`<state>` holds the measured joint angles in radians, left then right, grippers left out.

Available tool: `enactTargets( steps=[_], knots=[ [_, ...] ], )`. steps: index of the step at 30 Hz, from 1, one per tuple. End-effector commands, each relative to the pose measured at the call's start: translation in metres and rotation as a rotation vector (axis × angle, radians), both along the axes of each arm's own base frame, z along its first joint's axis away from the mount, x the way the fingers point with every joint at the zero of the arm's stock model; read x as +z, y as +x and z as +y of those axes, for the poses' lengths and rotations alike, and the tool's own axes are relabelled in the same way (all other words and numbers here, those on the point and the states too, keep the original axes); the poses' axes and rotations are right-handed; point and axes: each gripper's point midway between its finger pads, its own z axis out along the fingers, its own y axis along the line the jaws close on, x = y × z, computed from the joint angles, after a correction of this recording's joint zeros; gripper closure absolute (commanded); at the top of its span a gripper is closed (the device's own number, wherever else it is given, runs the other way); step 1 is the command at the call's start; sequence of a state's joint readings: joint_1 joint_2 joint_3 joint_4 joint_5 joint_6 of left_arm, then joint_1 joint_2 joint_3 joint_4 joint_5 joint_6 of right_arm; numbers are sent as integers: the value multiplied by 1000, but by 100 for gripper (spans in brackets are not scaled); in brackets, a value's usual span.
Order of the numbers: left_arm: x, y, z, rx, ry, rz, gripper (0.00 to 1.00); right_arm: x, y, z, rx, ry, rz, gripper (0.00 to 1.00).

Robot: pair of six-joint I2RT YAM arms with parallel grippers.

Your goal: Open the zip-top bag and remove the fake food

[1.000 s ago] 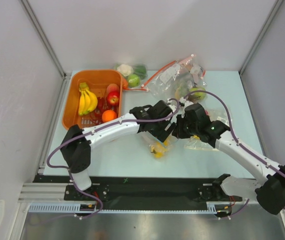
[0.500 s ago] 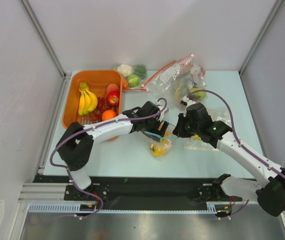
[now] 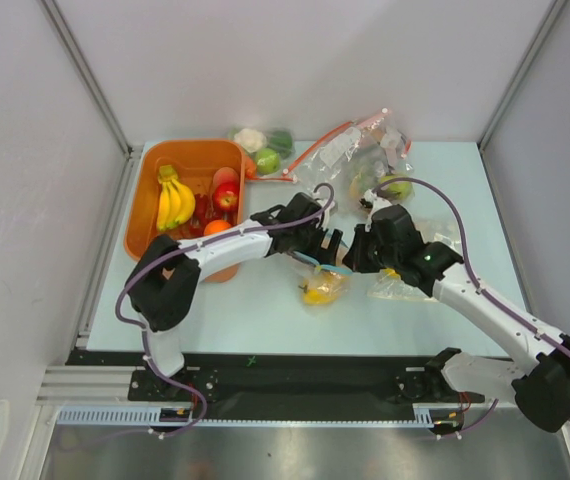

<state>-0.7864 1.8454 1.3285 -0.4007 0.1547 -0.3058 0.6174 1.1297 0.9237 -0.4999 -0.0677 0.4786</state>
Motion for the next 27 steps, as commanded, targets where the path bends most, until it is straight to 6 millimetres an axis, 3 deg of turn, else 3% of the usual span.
enactTargets(
  steps=[1, 7, 12, 17, 21, 27],
  knots=[
    [8, 31, -2, 83, -24, -39, 8, 8, -1, 8, 18, 27, -20, 100],
    [26, 41, -25, 48, -114, -58, 5, 1, 2, -3, -18, -33, -6, 100],
    [15, 44, -34, 43, -117, -34, 4, -6, 7, -21, -76, -50, 15, 100],
    [9, 49, -40, 43, -120, -41, 5, -39, 5, -42, -151, -23, 140, 100],
    [10, 51, -44, 36, -109, -75, 4, -53, 10, -62, -227, -7, 174, 100],
    [9, 52, -59, 6, -76, -106, 4, -91, 8, -71, -246, -39, 264, 100]
  ],
)
